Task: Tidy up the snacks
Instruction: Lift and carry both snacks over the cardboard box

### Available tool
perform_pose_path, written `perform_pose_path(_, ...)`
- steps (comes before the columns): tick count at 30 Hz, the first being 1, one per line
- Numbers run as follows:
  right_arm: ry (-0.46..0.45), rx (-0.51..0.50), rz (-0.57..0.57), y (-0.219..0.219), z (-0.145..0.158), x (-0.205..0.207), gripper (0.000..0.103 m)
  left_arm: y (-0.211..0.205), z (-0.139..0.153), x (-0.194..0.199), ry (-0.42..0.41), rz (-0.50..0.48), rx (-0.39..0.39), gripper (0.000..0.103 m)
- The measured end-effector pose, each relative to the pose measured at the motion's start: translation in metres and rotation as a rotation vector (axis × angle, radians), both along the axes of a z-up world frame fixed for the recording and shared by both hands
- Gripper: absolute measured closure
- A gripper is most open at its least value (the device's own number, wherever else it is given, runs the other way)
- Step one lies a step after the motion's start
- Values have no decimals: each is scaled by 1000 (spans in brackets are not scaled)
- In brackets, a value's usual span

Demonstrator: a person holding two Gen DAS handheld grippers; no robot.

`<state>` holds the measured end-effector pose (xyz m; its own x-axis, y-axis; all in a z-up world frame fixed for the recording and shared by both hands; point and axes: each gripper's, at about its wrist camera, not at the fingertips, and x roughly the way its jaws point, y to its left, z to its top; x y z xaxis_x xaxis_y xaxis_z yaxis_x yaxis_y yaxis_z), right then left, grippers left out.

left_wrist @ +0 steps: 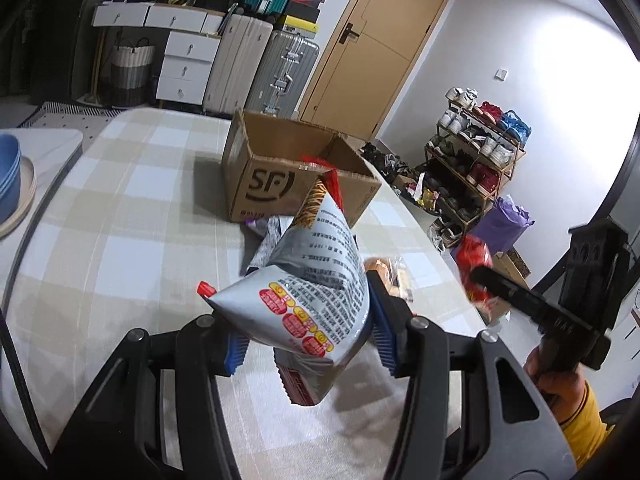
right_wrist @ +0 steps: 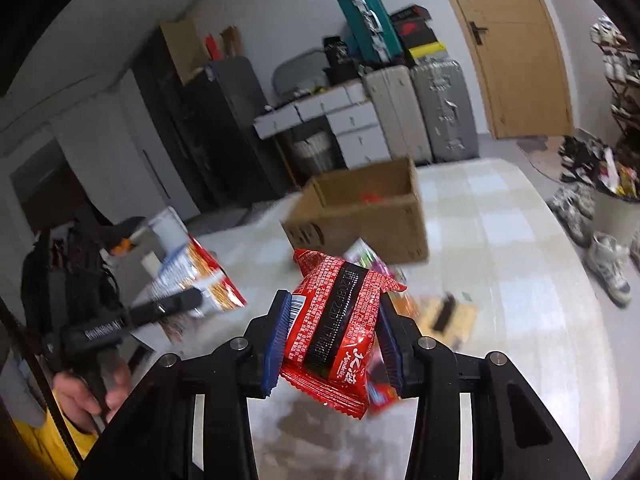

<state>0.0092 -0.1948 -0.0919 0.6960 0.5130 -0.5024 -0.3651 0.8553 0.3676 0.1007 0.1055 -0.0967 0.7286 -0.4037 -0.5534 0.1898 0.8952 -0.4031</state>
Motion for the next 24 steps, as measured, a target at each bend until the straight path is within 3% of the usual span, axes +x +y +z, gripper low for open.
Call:
perform_pose_path(8,-89,57,86,14,41,17,61,-3,22,-2,-20,12,-1,55)
perform_pose_path(24,-84,83,119,15,56,70,61,-14,43,35,-21,-7,2,55)
